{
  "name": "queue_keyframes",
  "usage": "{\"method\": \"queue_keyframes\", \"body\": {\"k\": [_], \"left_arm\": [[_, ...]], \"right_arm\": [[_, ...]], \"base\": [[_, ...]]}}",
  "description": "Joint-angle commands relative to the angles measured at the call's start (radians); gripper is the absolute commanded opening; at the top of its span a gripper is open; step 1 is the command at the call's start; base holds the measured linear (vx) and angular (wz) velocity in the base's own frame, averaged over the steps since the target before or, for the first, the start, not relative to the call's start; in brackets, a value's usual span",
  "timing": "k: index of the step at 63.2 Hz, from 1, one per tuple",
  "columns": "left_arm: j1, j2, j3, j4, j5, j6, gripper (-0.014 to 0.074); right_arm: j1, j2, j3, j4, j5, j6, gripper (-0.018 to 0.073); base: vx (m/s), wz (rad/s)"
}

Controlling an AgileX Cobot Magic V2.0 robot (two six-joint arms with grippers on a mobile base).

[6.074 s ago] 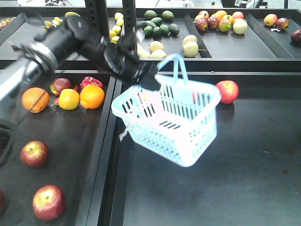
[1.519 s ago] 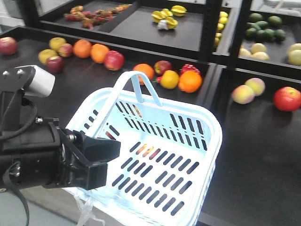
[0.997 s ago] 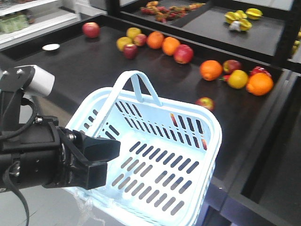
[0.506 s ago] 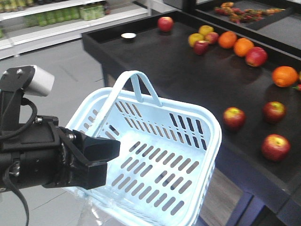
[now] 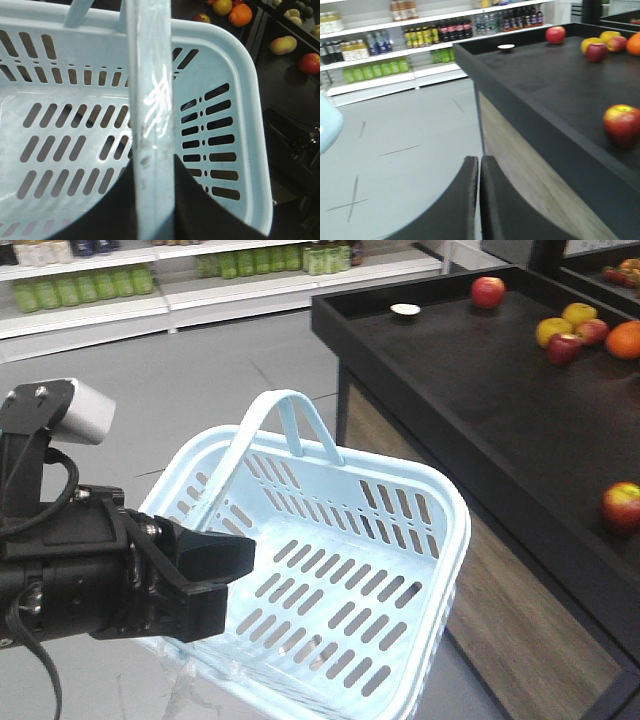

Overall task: Pick three apples into basket with both arms
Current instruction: 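Drive the base away from the table holding the basket in left gripper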

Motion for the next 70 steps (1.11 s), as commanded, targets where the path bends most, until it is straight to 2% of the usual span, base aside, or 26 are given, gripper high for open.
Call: {"method": "queue_keyframes", "body": {"k": [1,70], "left_arm": [[-0.006,-0.02,-0.035,-0.012,-0.098,-0.006,-0.0007],[-0.006,-0.02,-0.035,-0.012,-0.098,-0.006,-0.0007]], "right_arm": [[-0.005,-0.011,0.015,-0.006,-0.075,-0.008,-0.0004],[-0.005,-0.011,0.015,-0.006,-0.075,-0.008,-0.0004]], "base": [[-0.1,0.4],[-0.07,0.34]]}}
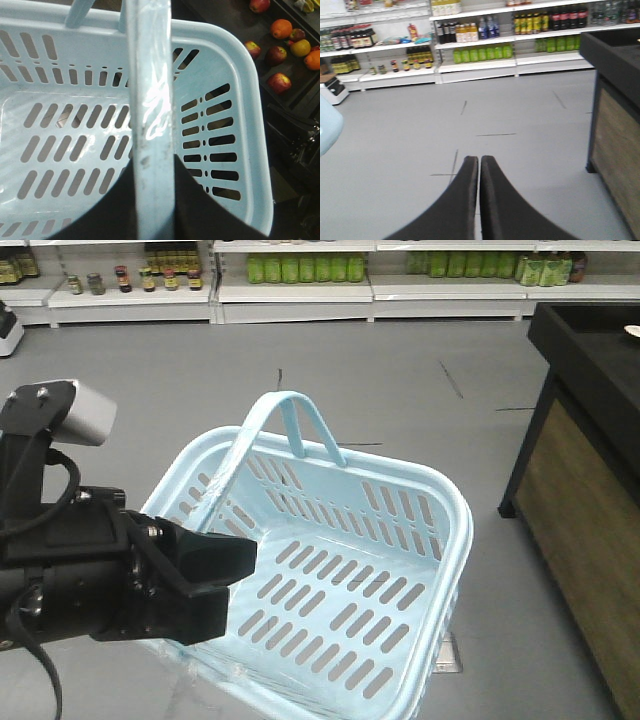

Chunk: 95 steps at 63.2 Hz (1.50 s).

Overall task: Pick three apples into basket with both arms
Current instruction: 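Drive the base away from the table holding the basket in left gripper, then turn the base toward another fruit table carrying the basket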

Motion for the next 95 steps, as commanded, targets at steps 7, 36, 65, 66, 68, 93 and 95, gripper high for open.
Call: {"method": "queue_keyframes", "body": {"k": [7,36,65,66,68,93,95], "left_arm": [[-0.006,-0.02,-0.035,-0.012,-0.098,-0.006,-0.0007],[-0.006,-0.02,-0.035,-0.012,-0.098,-0.006,-0.0007],[-0.006,-0.02,-0.035,-0.012,-0.098,-0.006,-0.0007],[-0.006,-0.02,-0.035,-0.012,-0.098,-0.006,-0.0007],[-0.006,-0.02,-0.035,-0.012,-0.098,-0.006,-0.0007],[-0.006,-0.02,-0.035,-0.012,-0.098,-0.006,-0.0007],[-0.006,-0.02,-0.035,-0.012,-0.098,-0.006,-0.0007]], "right_arm": [[-0.005,-0.011,0.015,-0.006,-0.075,-0.008,-0.0004],[-0.005,-0.011,0.015,-0.006,-0.075,-0.008,-0.0004],[-0.005,-0.011,0.015,-0.006,-0.075,-0.008,-0.0004],[-0.005,-0.011,0.015,-0.006,-0.075,-0.008,-0.0004],[-0.005,-0.011,0.015,-0.006,-0.075,-0.008,-0.0004],[-0.005,-0.011,0.015,-0.006,-0.075,-0.008,-0.0004],[-0.005,-0.011,0.015,-0.006,-0.075,-0.008,-0.0004]], "base": [[-0.02,0.4],[0.05,0.33],[0.14,0.3],[0.16,0.18],[0.16,0.16],[0.18,0.02],[0.21,-0.07]]}}
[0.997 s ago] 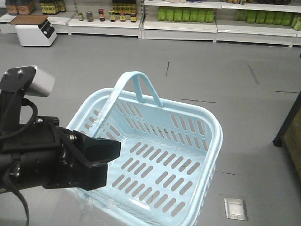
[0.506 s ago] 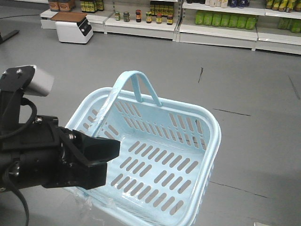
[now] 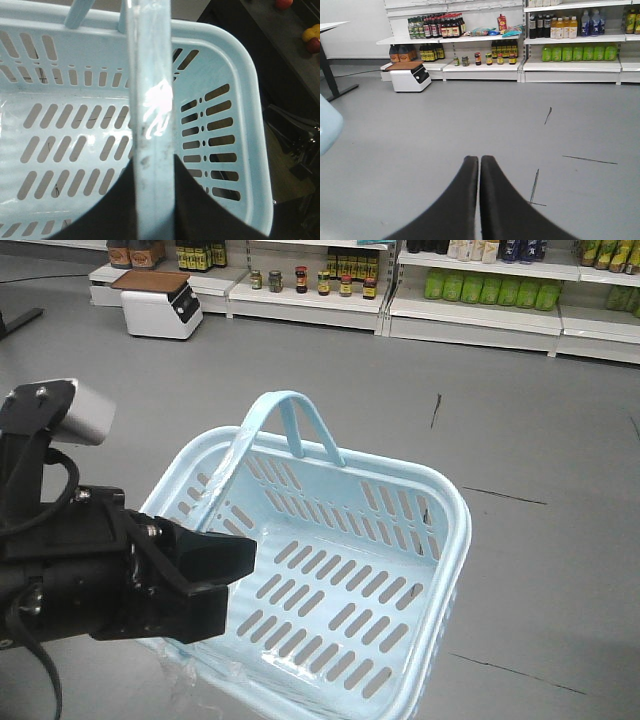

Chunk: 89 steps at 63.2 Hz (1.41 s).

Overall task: Pick three apples into basket with both arms
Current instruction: 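Turn the base toward another fruit table carrying the basket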

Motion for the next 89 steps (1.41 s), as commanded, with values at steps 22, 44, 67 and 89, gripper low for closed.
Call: {"method": "queue_keyframes", "body": {"k": [22,44,67,89], "left_arm": [[-0.006,-0.02,-0.035,-0.012,-0.098,-0.006,-0.0007],[-0.006,-0.02,-0.035,-0.012,-0.098,-0.006,-0.0007],[-0.006,-0.02,-0.035,-0.012,-0.098,-0.006,-0.0007],[-0.006,-0.02,-0.035,-0.013,-0.098,-0.006,-0.0007]], "right_arm": [[-0.005,-0.011,0.015,-0.006,-0.075,-0.008,-0.0004],[-0.005,-0.011,0.015,-0.006,-0.075,-0.008,-0.0004],[-0.005,-0.011,0.015,-0.006,-0.075,-0.008,-0.0004],[-0.005,-0.011,0.015,-0.006,-0.075,-0.008,-0.0004]], "base": [[0.23,-0.1],[0.24,-0.12],[0.24,-0.09],[0.25,-0.1]]}}
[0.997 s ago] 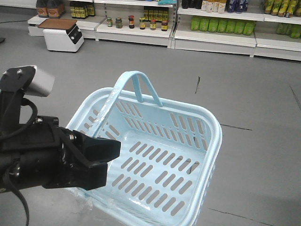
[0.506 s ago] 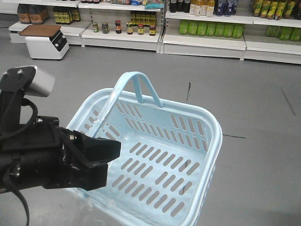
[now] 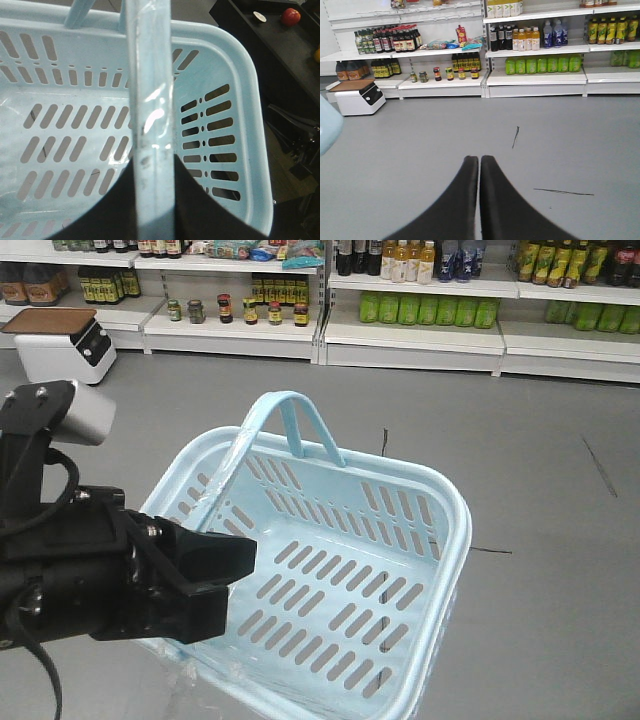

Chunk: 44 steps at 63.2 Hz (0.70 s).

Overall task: Pick three apples into basket with both arms
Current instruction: 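Turn the base toward another fruit table carrying the basket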

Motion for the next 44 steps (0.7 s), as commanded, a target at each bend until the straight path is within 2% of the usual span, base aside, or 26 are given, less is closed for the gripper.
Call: {"method": "queue_keyframes", "body": {"k": [1,24,44], "left_arm": [[-0.006,-0.02,-0.035,-0.013,-0.098,-0.006,-0.0007],[-0.006,-0.02,-0.035,-0.013,-0.098,-0.006,-0.0007],[-0.006,-0.02,-0.035,-0.013,-0.098,-0.006,-0.0007]], "right_arm": [[-0.005,-0.011,0.015,-0.006,-0.075,-0.008,-0.0004],[-0.005,-0.011,0.015,-0.006,-0.075,-0.008,-0.0004],[-0.005,-0.011,0.015,-0.006,-0.075,-0.008,-0.0004]], "base": [[0.24,-0.14],[0.24,-0.21],[0.22,-0.44]]}}
